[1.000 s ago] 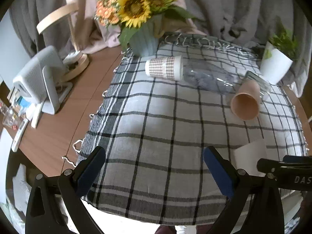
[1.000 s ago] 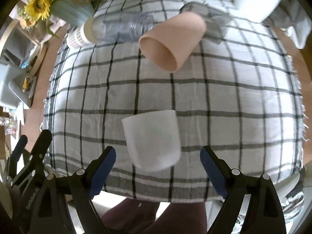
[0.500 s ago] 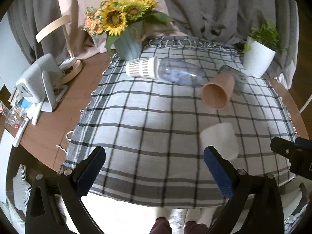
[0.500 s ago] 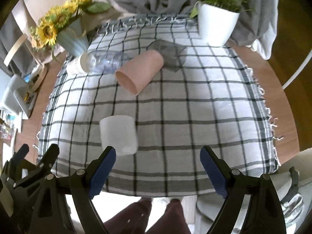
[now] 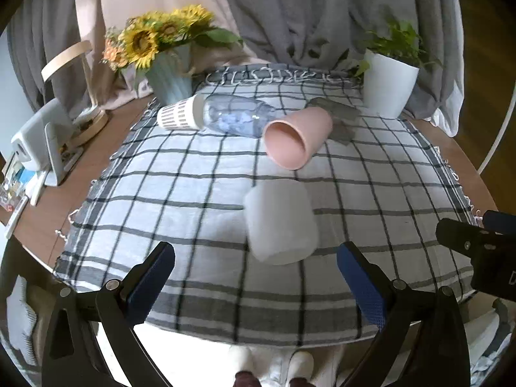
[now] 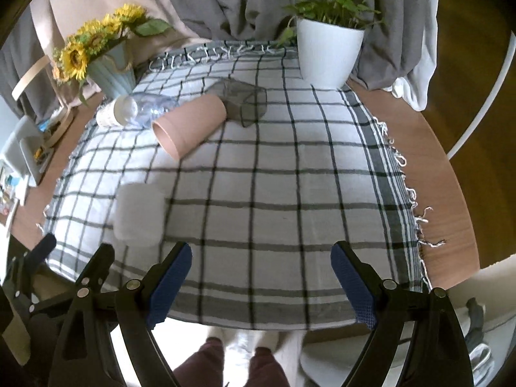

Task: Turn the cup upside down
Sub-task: 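Lower the inverted white cup onto the cloth with the right gripper, then close the left gripper on the upside-down white cup and press it down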

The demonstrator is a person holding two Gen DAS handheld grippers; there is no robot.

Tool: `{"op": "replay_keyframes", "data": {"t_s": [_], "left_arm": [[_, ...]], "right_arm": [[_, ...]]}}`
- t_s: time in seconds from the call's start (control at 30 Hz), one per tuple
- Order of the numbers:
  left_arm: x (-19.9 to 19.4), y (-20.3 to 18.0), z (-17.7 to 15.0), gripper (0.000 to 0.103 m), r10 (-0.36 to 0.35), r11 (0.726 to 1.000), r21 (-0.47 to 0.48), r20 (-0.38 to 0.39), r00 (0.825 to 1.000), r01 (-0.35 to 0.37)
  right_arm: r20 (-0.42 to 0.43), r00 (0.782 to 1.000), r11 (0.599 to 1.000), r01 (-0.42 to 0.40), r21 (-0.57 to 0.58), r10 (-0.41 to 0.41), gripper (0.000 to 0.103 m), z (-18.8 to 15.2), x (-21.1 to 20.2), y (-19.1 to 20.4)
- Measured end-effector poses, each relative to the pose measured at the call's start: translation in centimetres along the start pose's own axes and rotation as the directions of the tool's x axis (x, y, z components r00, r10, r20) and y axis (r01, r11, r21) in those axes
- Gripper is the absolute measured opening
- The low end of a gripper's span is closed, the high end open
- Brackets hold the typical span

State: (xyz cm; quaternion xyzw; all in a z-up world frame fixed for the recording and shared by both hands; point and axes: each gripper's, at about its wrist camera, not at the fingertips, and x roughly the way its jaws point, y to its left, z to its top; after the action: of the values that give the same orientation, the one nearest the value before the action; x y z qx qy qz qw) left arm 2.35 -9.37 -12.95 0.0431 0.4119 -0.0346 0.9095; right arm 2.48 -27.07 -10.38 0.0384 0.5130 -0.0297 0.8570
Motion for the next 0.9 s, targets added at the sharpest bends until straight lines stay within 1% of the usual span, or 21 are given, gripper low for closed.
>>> {"op": "replay_keyframes", "data": {"t_s": [0.1, 0.2, 0.27, 0.4, 0.47, 0.5, 0.63, 0.7, 0.77, 0.9], "left_arm": [[0.9, -1.0, -0.7, 0.103, 0.007, 1.000, -0.002, 0.022, 1.000, -0.007], [2.2, -1.5, -1.4, 0.102, 0.017, 1.000, -0.009, 0.025, 1.000, -0.017], [3.0, -1.8, -1.9, 0.096, 0.034, 0.999, -0.016, 0.031, 0.999, -0.034], [4.3, -2.3, -2.3, 0.092, 0.059, 0.998, -0.017, 0.042, 0.997, -0.059], [4.7, -2.5, -2.4, 0.087, 0.070, 0.997, -0.024, 0.049, 0.996, -0.069], [4.8, -2.6, -2.4, 0.087, 0.073, 0.997, -0.026, 0.050, 0.996, -0.072], [5.4, -2.9, -2.3, 0.081, 0.088, 0.996, -0.031, 0.048, 0.995, -0.086], [5.6, -2.9, -2.4, 0.079, 0.086, 0.996, -0.041, 0.046, 0.995, -0.085], [5.8, -2.9, -2.3, 0.073, 0.087, 0.995, -0.050, 0.046, 0.995, -0.084], [6.1, -2.7, -2.0, 0.066, 0.076, 0.995, -0.062, 0.040, 0.996, -0.074]], "right_arm": [[-0.002, 1.000, 1.000, 0.008, -0.009, -0.008, 0.088, -0.5, 0.8, -0.8], [-0.012, 1.000, 1.000, 0.024, -0.019, -0.025, 0.088, -0.8, 1.7, -1.3], [-0.023, 0.999, 0.999, 0.031, -0.026, -0.032, 0.088, -1.0, 2.4, -1.6], [-0.051, 0.998, 0.998, 0.040, -0.039, -0.042, 0.088, -1.4, 3.6, -2.1], [-0.064, 0.997, 0.999, 0.035, -0.041, -0.038, 0.088, -1.7, 3.9, -2.2], [-0.072, 0.997, 0.999, 0.031, -0.041, -0.034, 0.088, -1.8, 4.2, -2.4], [-0.082, 0.996, 0.999, 0.032, -0.043, -0.035, 0.088, -2.2, 4.5, -2.7], [-0.085, 0.996, 0.999, 0.030, -0.044, -0.033, 0.088, -2.2, 4.6, -2.8], [-0.090, 0.995, 0.999, 0.030, -0.046, -0.034, 0.088, -2.2, 4.7, -2.8], [-0.097, 0.995, 0.999, 0.024, -0.046, -0.028, 0.088, -2.2, 5.0, -2.8]]}}
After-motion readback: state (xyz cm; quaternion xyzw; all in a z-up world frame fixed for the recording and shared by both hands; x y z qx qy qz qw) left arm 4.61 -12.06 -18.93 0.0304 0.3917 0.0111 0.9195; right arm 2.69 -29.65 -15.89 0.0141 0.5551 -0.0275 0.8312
